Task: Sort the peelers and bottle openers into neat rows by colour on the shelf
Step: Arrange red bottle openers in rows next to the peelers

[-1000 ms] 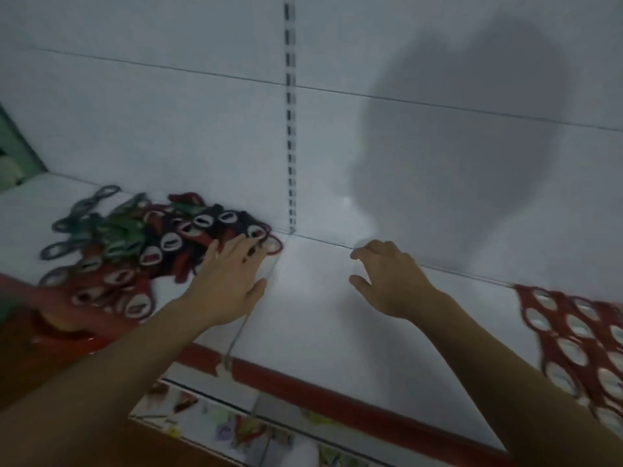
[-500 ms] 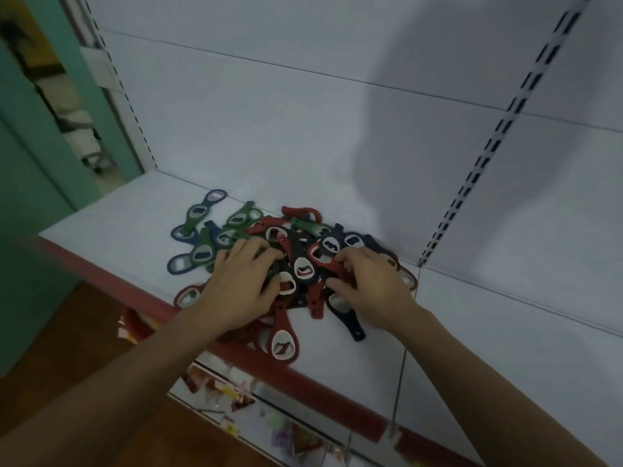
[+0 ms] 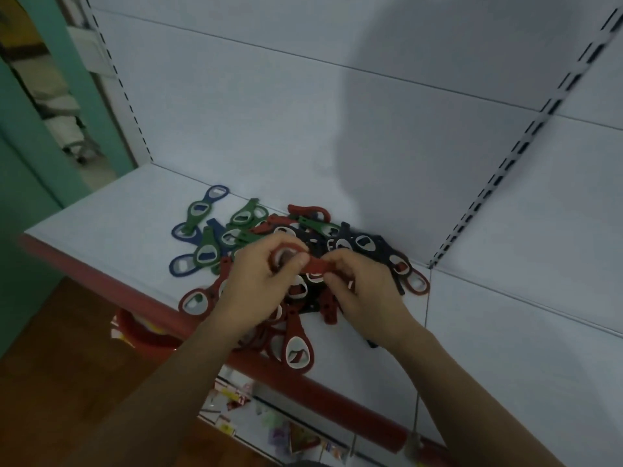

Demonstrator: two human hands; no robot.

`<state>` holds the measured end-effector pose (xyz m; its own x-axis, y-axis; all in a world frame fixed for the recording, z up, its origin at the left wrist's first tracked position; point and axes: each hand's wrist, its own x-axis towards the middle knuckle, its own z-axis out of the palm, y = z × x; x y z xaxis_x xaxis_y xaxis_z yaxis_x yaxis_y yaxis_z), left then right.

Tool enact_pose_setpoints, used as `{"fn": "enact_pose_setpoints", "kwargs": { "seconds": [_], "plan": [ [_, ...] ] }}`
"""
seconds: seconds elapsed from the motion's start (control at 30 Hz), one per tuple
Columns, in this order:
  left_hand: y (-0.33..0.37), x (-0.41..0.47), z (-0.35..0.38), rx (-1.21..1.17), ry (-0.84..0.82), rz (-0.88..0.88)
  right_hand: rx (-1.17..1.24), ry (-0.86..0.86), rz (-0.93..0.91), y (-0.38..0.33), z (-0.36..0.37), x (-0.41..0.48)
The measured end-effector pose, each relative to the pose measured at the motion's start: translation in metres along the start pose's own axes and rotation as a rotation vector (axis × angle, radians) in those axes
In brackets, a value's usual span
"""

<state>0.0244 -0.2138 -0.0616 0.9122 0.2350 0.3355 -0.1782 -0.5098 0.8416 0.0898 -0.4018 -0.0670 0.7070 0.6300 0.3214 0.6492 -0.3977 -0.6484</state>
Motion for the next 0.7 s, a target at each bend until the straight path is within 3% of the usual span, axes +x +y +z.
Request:
{"fn": "enact_pose_setpoints", "kwargs": {
  "seconds": [0.07, 0.2, 0.3, 0.37, 0.53, 0.7],
  "plan": [
    [-0.001, -0.009, -0.011, -0.175, 0.158, -0.128, -0.009, -0.081, -0.031, -0.002, 0.009, -0.006],
    [-0.006, -0.018, -0.025, -0.579, 0.340, -0.357, -0.209, -0.455, -0.256, 0.002, 0.023, -0.010],
    [-0.014, -0.017, -0.028, -0.868, 0.352, -0.441, -0.413, -0.462, -0.379, 0.003, 0.030, -0.004],
    [-0.018, -0.017, -0.029, -0.988, 0.331, -0.445, -0.423, -0.429, -0.403, 0.004, 0.027, 0.001],
    [-0.020, -0.023, -0.031, -1.017, 0.286, -0.373, -0.169, -0.355, -0.250, 0.005, 0.008, 0.015],
    [-0.018, -0.023, -0.025, -0.738, 0.242, -0.256, 0.419, -0.176, 0.016, -0.037, 0.024, 0.034]
  ]
}}
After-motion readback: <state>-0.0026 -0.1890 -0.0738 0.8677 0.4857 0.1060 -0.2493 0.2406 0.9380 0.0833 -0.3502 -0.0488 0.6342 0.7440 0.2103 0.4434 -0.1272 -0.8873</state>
